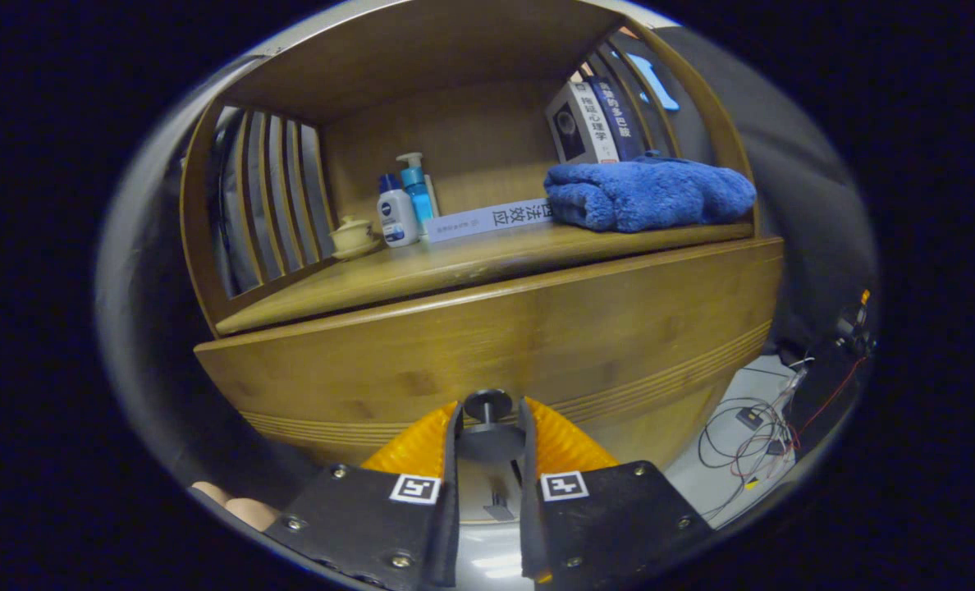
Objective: Pull open the drawer, take out the items inside it, and place them on the countertop above the cabinet.
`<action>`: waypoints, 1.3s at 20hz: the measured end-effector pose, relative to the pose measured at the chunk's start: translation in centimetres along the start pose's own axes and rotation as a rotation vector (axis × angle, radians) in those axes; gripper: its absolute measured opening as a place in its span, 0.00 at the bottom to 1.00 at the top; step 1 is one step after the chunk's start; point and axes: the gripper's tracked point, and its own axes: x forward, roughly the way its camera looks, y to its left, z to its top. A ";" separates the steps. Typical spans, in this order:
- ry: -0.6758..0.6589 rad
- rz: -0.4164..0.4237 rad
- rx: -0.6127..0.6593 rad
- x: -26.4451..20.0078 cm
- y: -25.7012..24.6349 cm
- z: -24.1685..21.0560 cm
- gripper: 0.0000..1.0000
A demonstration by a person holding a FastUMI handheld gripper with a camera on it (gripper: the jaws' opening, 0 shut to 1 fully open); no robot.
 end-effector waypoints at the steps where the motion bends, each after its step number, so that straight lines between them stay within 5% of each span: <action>1: -0.001 -0.002 0.000 -0.7 -0.1 -0.2 0.30; 12: 0.027 0.004 0.024 -9.0 -0.6 -3.8 0.30; 26: 0.065 -0.016 0.073 -10.6 -0.5 -4.5 0.30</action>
